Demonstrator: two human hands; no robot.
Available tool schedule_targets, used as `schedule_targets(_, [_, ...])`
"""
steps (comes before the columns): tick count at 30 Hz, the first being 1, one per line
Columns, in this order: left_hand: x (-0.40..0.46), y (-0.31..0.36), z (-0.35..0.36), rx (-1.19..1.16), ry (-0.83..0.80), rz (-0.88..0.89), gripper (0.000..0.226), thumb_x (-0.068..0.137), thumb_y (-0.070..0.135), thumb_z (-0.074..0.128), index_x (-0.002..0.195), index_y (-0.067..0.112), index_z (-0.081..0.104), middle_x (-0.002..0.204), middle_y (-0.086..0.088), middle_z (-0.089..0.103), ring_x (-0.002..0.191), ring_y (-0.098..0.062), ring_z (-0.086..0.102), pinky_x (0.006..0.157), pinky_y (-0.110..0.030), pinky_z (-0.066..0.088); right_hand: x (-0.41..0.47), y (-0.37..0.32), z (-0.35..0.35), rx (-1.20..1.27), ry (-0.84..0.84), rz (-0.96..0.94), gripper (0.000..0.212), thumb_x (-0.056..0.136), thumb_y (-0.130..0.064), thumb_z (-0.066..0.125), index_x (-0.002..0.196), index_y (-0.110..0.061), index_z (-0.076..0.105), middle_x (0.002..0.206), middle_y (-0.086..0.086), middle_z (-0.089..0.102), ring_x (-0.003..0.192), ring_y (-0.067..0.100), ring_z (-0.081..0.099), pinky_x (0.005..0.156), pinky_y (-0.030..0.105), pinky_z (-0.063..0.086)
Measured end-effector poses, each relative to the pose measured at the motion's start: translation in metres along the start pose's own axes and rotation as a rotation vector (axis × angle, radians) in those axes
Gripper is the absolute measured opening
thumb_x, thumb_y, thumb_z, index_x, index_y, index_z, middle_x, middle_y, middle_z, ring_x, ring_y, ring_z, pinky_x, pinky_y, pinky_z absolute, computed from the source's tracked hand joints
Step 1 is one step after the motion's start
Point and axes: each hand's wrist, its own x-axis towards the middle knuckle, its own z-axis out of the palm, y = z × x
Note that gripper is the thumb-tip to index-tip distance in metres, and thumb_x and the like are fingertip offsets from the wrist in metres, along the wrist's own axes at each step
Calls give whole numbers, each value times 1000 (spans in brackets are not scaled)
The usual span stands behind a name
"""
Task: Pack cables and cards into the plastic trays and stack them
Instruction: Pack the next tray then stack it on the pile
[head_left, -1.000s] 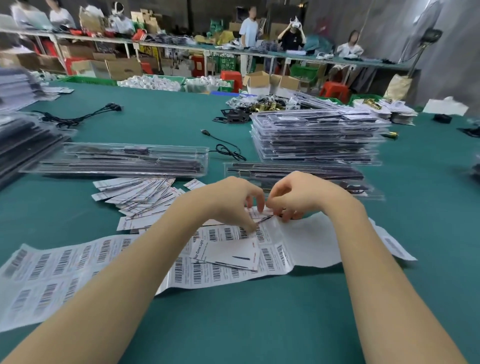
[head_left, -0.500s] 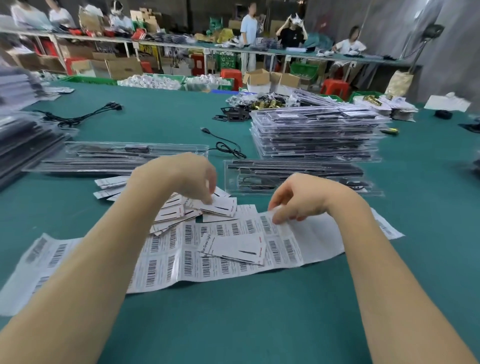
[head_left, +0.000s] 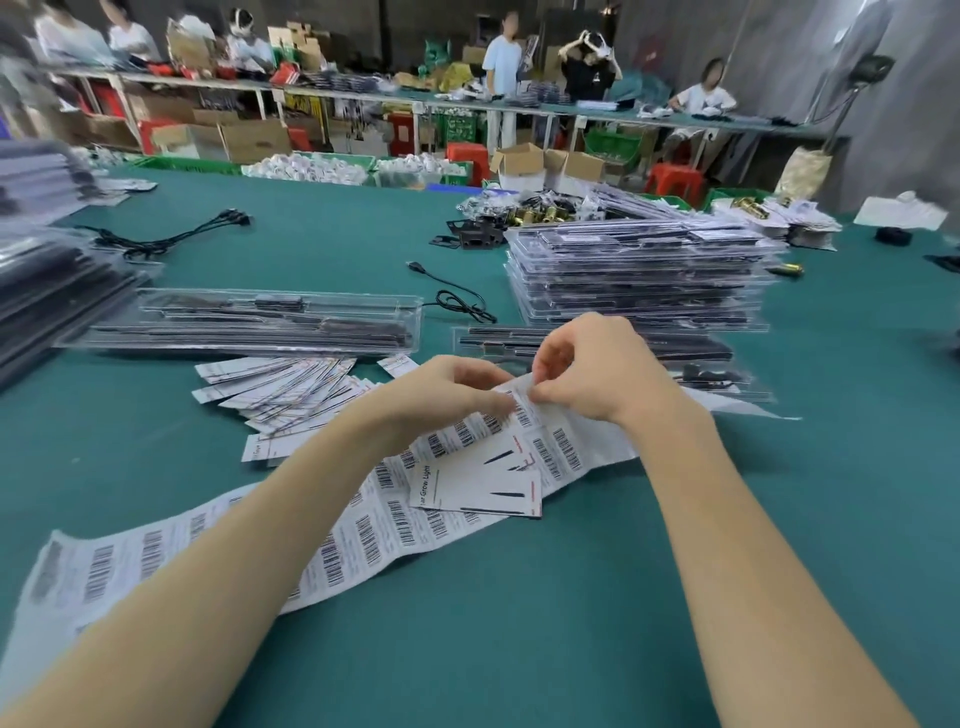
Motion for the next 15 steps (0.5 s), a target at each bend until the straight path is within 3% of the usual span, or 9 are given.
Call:
schedule_targets(4, [1,-1,1,-74,21,14,21,91,16,73,110,21,75,104,1,77,93,-6,68,90,-24,44,1,-9,1,41,-55,37,8,73,-32,84,76,-31,77,78,-10,74,77,7,71,78,31,60])
schedule_targets(9, [4,-2,0,-177,-18,-30,37,85,0,73,120,9,61,98,-6,77,86,-14,68,88,-30,43,-1,-16,6,69,-52,96,14,69,-30,87,81,-27,80,74,-6,75,67,10,71,71,27,61])
schedule_targets(15, [5,-2,2,-167,19,-30,30,87,2,73,115,5,64,93,-7,75,88,-16,66,102,-34,43,-2,-18,8,71,33,127,17,63,-32,90,77,-28,80,73,-7,74,75,9,70,70,27,59])
